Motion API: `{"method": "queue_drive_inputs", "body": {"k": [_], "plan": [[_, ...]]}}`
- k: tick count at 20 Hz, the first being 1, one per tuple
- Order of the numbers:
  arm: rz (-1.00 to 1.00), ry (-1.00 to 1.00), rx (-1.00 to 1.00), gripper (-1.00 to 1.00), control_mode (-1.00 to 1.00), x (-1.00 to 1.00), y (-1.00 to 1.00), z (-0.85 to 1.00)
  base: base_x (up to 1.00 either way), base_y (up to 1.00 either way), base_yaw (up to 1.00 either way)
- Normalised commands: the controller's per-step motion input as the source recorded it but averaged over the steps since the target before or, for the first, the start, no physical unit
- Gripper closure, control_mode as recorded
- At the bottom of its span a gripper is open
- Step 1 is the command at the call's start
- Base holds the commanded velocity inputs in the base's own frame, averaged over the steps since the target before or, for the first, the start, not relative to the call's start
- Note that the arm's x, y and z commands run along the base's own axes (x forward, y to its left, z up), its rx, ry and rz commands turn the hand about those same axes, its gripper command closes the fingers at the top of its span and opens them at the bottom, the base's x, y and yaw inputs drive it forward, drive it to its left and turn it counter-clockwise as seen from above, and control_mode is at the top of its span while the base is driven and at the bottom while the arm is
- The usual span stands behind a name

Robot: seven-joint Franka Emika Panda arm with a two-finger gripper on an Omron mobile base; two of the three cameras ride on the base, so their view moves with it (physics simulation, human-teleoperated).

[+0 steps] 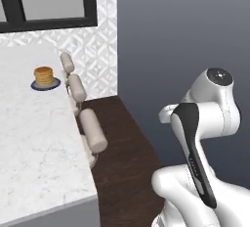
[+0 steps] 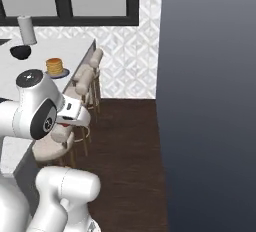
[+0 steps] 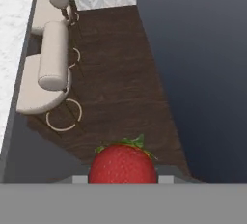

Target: Take the strawberry from the fridge and place it on top of the pancake, located on the dining counter.

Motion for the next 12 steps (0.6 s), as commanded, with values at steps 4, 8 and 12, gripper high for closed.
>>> {"method": "queue_drive_inputs", "body": {"k": [4,8,12], "plan": [[0.0,0.0,0.0,1.0,1.0,0.0,0.0,0.0,1.0,-0.6,0.4],[0.0,0.0,0.0,1.0,1.0,0.0,0.0,0.0,1.0,-0.51,0.46],[0.0,0.0,0.0,1.0,1.0,0.0,0.0,0.0,1.0,-0.55,0.48]]}}
